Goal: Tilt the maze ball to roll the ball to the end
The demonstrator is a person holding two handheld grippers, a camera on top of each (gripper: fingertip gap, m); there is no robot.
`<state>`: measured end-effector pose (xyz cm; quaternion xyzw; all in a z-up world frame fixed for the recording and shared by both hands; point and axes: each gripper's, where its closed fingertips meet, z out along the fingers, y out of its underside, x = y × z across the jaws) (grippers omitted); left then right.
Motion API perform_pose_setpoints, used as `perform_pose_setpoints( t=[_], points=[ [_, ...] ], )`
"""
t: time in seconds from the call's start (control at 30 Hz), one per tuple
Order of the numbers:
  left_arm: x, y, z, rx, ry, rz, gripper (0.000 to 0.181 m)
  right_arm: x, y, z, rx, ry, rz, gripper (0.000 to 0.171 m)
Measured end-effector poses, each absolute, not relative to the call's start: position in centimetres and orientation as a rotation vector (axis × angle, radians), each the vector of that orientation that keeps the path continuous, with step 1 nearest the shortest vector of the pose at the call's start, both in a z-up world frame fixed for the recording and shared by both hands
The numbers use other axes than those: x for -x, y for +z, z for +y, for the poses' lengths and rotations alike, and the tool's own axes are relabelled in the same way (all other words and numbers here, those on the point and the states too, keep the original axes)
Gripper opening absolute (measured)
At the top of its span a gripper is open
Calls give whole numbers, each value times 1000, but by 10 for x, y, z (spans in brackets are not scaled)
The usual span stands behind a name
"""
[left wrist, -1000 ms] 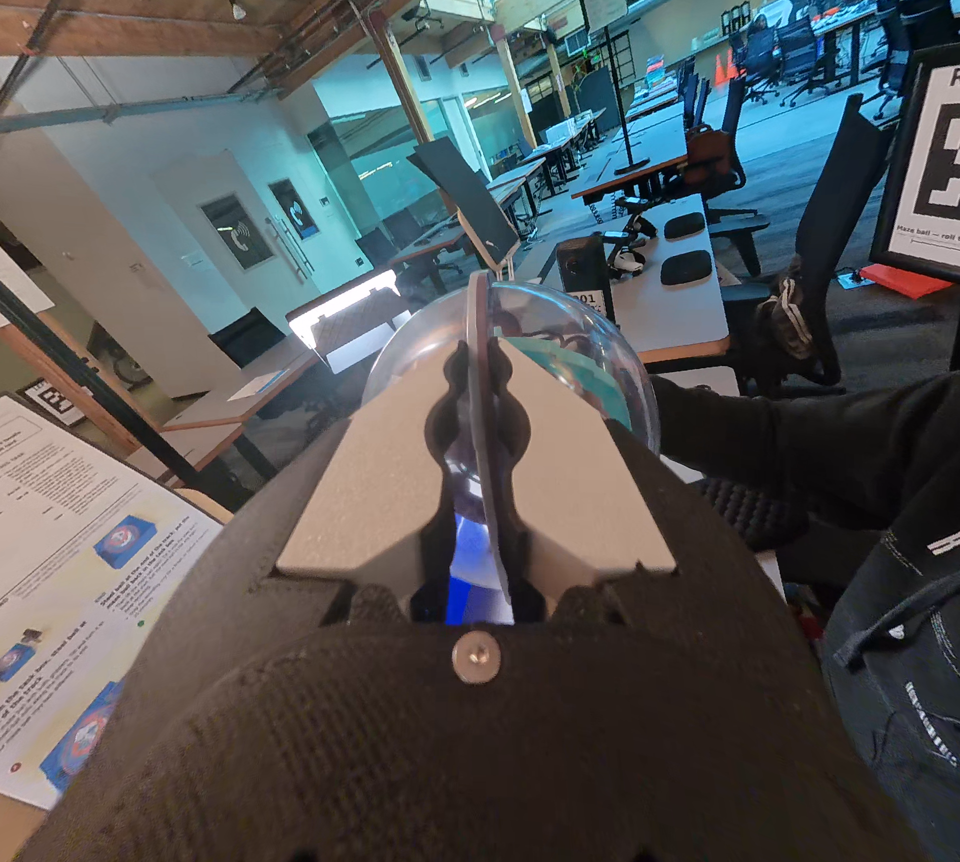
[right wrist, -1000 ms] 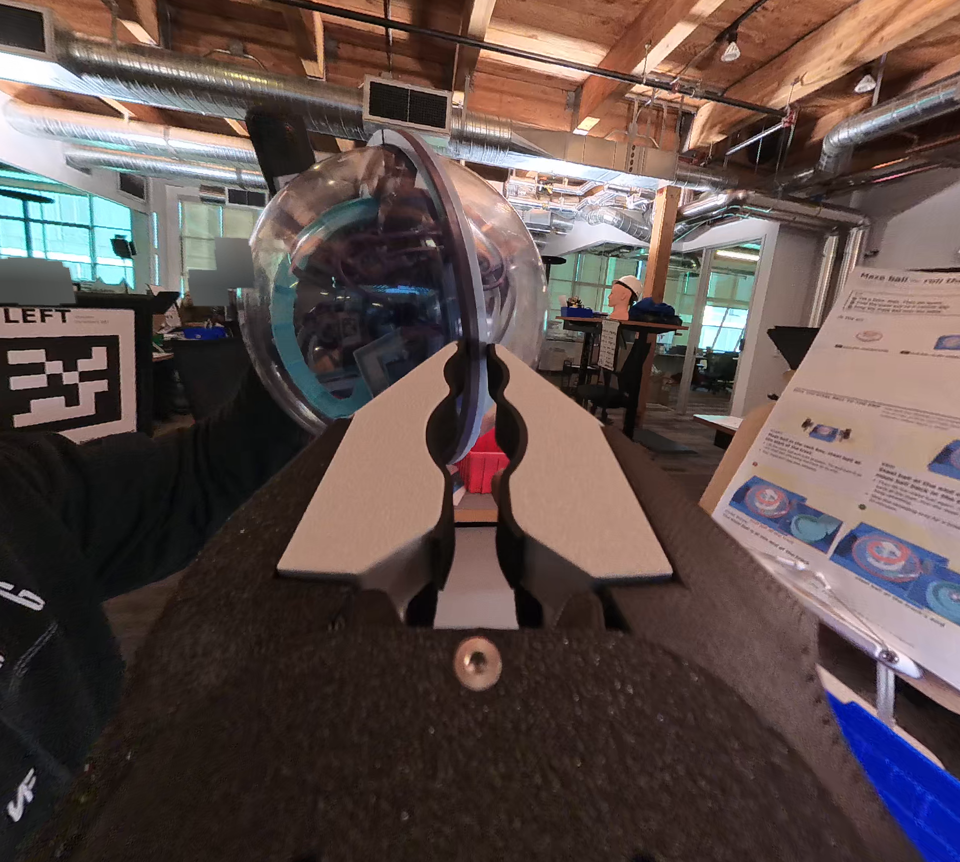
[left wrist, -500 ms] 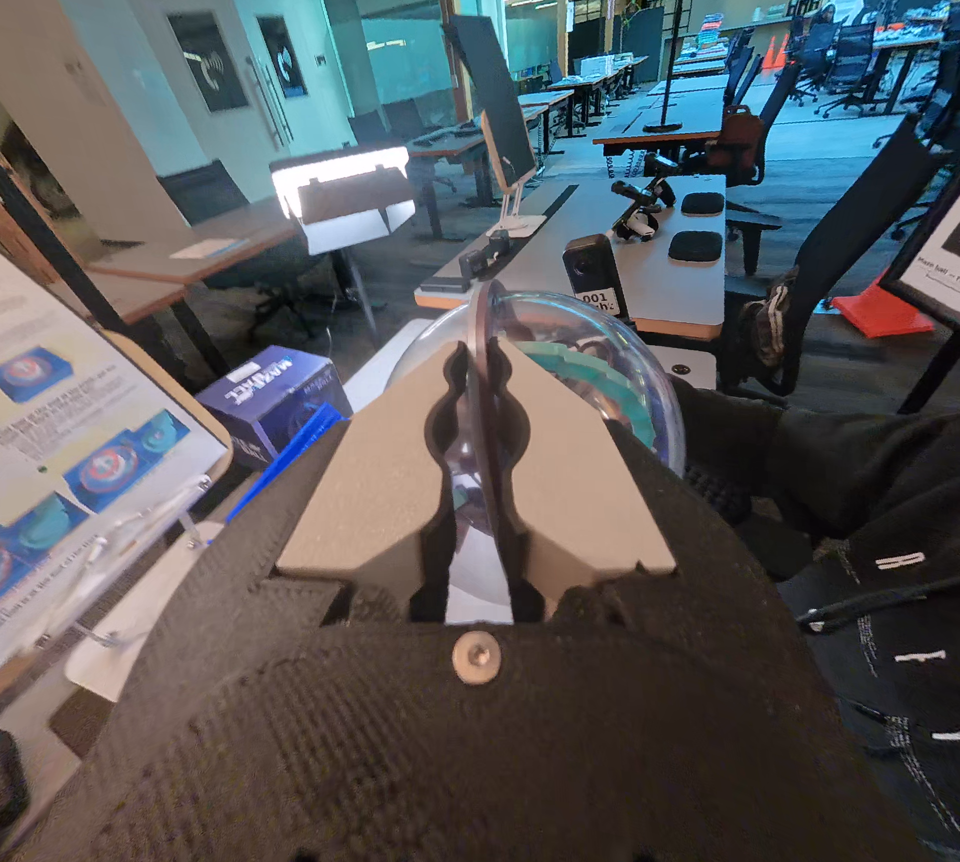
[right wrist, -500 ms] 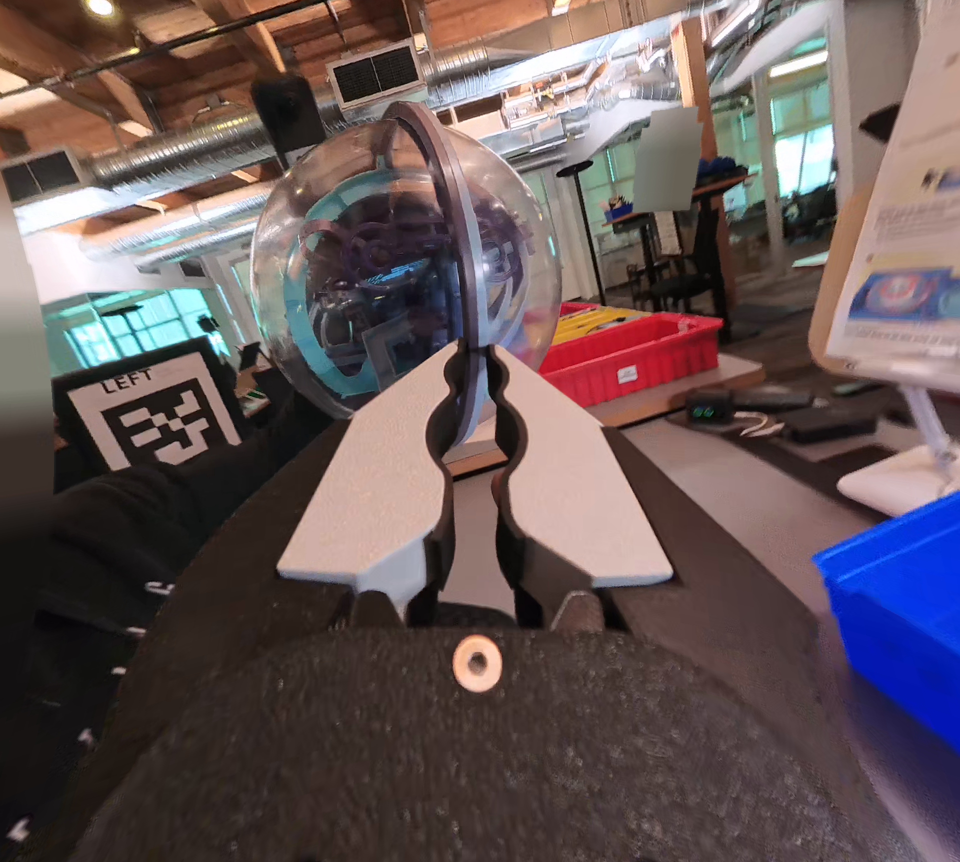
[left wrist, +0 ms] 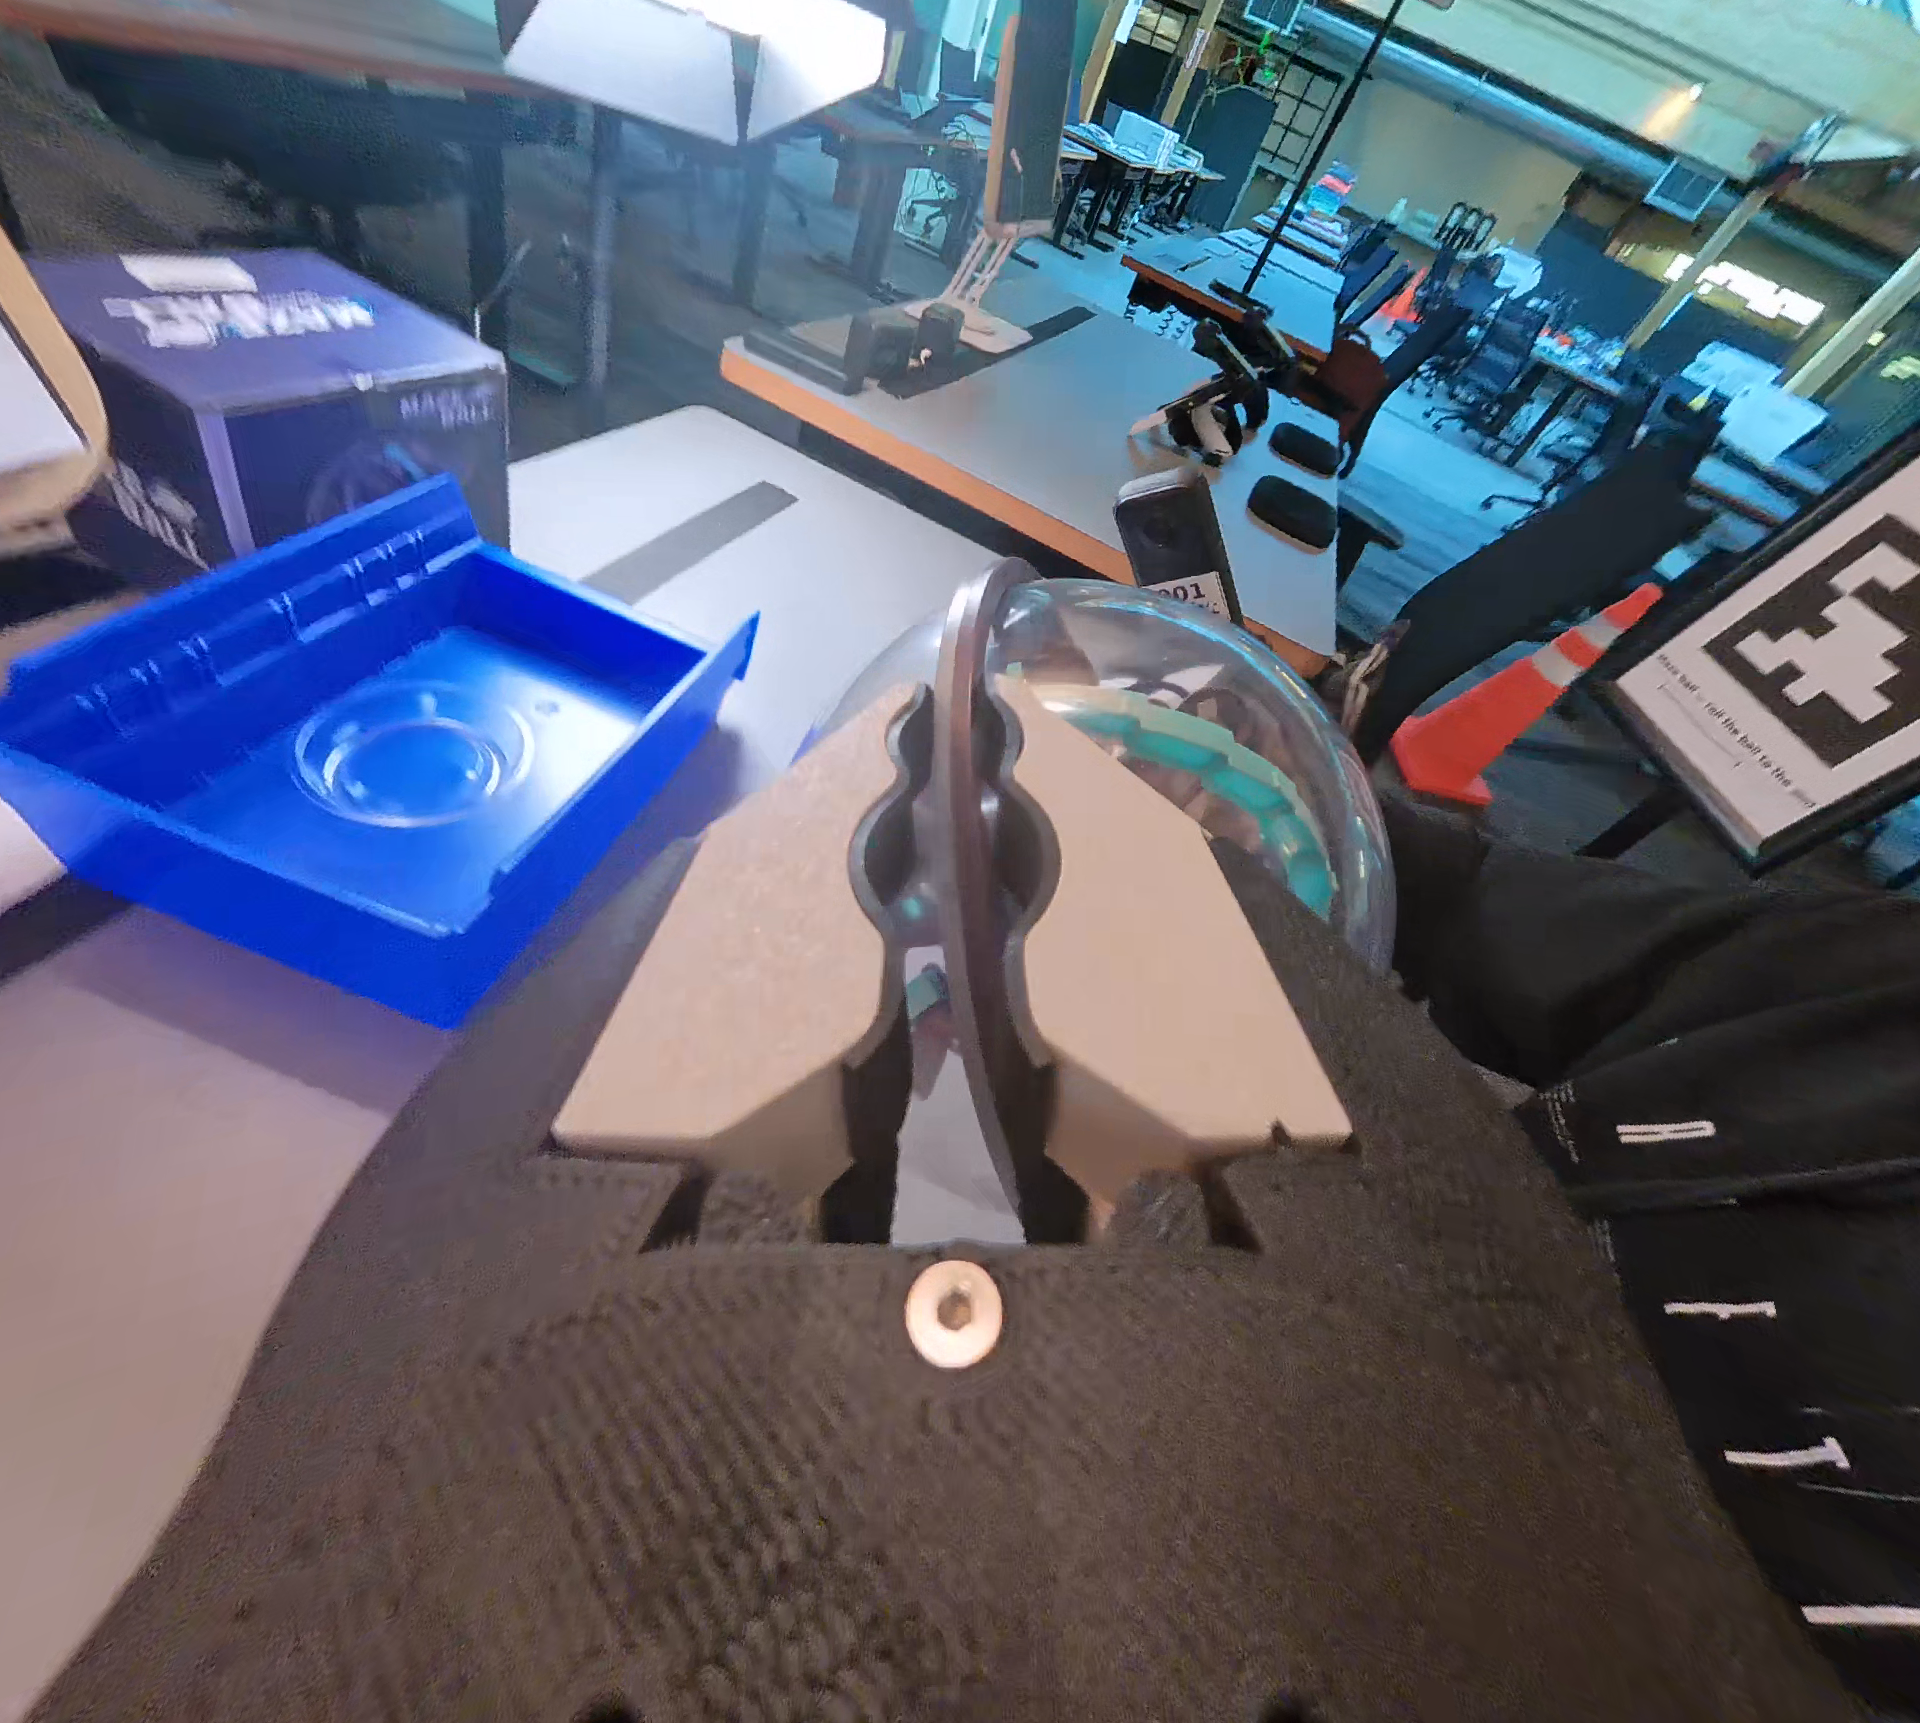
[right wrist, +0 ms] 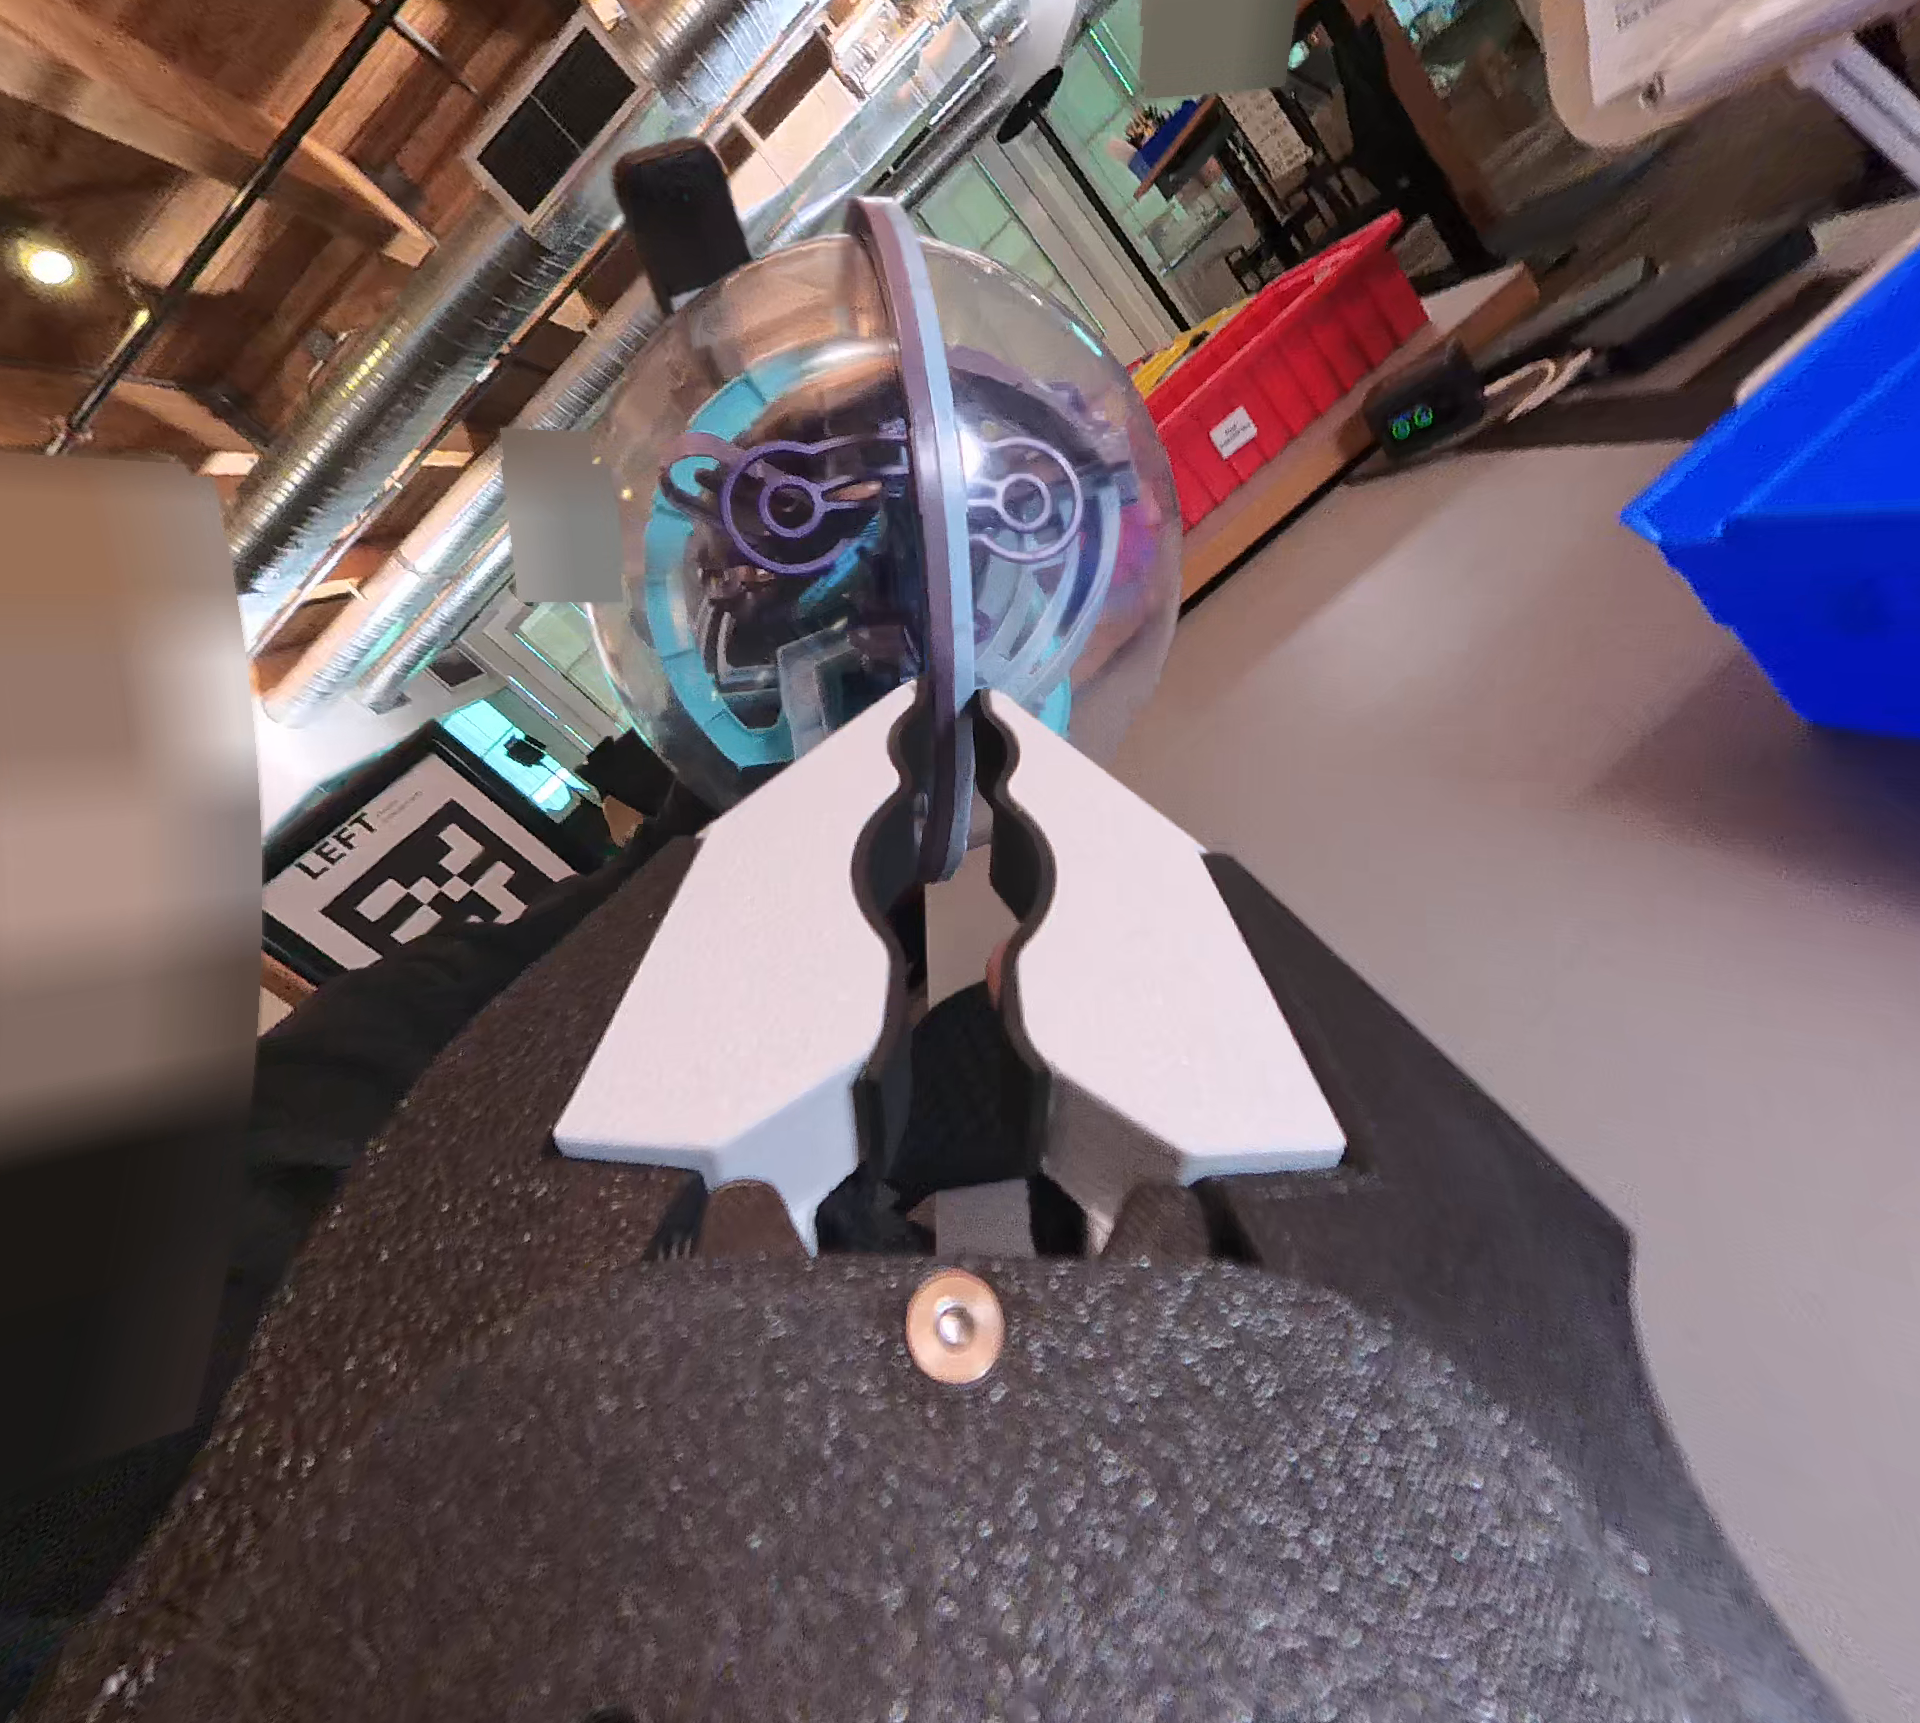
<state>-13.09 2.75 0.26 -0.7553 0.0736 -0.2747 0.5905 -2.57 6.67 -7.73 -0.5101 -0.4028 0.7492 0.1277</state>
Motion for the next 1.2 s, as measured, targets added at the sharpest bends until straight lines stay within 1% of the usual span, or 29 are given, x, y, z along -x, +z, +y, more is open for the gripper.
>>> perform_pose_setpoints(
  t=[0.3,0.5,0.53,0.57,0.67,0.8,0.83,0.87,0.9,1.0,1.03,1.07,1.1,1.13,1.2],
  points=[
    [145,-102,51,1836,-904,-44,6,17,-145,71,1757,2223,-1113,5],
    [147,-164,53,1895,-995,-147,5,13,-177,81,1869,2190,-1080,5],
    [147,-169,52,1881,-1008,-152,0,13,-180,82,1877,2187,-1078,5],
    [144,-175,51,1882,-1042,-151,0,14,-183,83,1888,2174,-1080,0],
    [133,-190,49,1909,-1019,-103,0,19,-182,83,1854,2162,-1099,0],
    [138,-188,48,1861,-918,-27,0,18,-188,85,1797,2030,-1197,0],
    [139,-184,46,1836,-896,2,0,15,-189,85,1780,1979,-1227,3],
    [139,-183,43,1824,-883,26,0,11,-191,83,1761,1913,-1268,12],
    [137,-182,39,1808,-887,64,6,5,-192,78,1748,1855,-1307,23],
    [122,-195,31,1823,-909,121,72,-11,-189,60,1693,1629,-1380,58],
    [116,-198,30,1814,-917,122,83,-14,-189,53,1671,1543,-1395,69],
    [106,-201,28,1808,-932,148,88,-16,-192,47,1660,1461,-1414,82],
    [95,-200,26,1794,-956,161,92,-17,-195,44,1654,1386,-1431,91],
    [84,-200,23,1782,-978,176,92,-17,-198,44,1652,1328,-1438,95],
    [68,-200,20,1785,-963,192,92,-16,-202,54,1667,1287,-1414,94]
  ],
)
